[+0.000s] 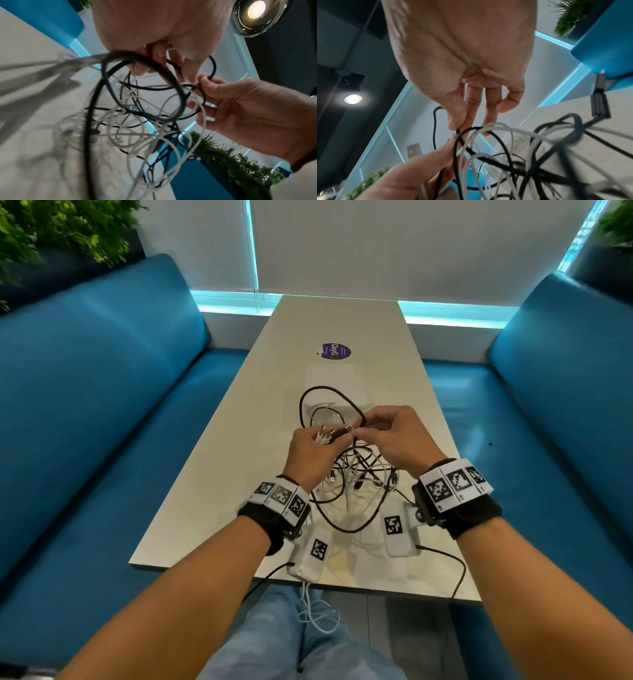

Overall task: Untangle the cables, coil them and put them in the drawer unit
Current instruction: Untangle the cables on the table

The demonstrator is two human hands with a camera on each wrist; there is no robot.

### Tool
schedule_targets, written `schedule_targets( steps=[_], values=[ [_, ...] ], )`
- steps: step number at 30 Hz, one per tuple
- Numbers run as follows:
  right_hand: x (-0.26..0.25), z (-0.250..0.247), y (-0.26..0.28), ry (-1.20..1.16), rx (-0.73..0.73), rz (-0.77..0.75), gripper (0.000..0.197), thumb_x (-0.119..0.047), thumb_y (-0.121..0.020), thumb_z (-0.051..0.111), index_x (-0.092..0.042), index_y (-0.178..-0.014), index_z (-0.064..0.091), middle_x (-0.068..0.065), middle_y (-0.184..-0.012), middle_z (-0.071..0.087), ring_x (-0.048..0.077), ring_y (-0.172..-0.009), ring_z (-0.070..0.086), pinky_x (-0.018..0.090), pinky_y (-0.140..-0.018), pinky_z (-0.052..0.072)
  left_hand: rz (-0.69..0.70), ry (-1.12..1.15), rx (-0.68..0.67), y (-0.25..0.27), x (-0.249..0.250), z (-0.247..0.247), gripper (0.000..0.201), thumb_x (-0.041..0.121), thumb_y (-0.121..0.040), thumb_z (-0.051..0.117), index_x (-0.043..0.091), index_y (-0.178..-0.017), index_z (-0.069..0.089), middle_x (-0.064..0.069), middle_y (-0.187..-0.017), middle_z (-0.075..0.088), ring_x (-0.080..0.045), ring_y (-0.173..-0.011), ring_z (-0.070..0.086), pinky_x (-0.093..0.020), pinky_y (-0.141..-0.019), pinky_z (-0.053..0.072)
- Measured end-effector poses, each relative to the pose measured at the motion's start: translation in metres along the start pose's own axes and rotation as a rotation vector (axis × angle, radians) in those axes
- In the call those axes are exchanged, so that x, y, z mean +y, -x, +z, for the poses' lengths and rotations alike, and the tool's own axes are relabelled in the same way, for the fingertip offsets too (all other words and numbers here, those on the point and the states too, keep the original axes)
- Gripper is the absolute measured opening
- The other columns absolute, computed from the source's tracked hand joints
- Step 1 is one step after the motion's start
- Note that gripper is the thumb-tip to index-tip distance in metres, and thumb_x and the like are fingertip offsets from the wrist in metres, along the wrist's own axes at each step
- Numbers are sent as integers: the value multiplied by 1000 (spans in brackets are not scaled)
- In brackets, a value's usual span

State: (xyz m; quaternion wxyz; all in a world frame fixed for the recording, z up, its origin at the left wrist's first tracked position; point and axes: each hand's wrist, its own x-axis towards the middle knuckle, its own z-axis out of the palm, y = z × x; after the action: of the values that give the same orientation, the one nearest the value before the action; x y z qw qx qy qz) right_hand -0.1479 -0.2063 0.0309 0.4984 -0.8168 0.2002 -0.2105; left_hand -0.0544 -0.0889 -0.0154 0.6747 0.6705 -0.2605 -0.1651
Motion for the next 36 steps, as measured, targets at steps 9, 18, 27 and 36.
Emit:
schedule_targets(
  steps=[9,18,27,36],
  values=[
    [-13,-4,0,-38,65,18,11,1,-81,70,-9,-85,71,3,-79,71,3,-68,66,10,-67,52,-25,-148,-182,3,-7,4,7,23,-86,71,17,-82,70,1,-74,65,-7,-67,57,-27,-68,47],
    [-23,-20,4,-168,118,35,15,2,-81,70,-13,-79,69,2,-71,71,9,-66,70,20,-70,55,-30,-103,-68,5,-5,13,15,21,-69,85,22,-75,71,8,-76,69,-5,-73,63,-22,-69,50],
    [-32,-18,10,-358,198,-5,21,7,-81,66,-14,-76,68,-7,-60,69,4,-61,68,8,-52,44,12,-291,-162,7,-1,16,8,31,-78,77,25,-74,73,13,-68,67,4,-63,57,-13,-60,41],
    [3,-6,23,-63,-85,39,30,-15,-87,68,-29,-110,57,-4,-103,69,5,-86,65,23,-70,53,-262,-82,-69,5,-5,5,27,34,-70,82,22,-93,74,9,-86,73,0,-74,66,-17,-62,46]
  ],
)
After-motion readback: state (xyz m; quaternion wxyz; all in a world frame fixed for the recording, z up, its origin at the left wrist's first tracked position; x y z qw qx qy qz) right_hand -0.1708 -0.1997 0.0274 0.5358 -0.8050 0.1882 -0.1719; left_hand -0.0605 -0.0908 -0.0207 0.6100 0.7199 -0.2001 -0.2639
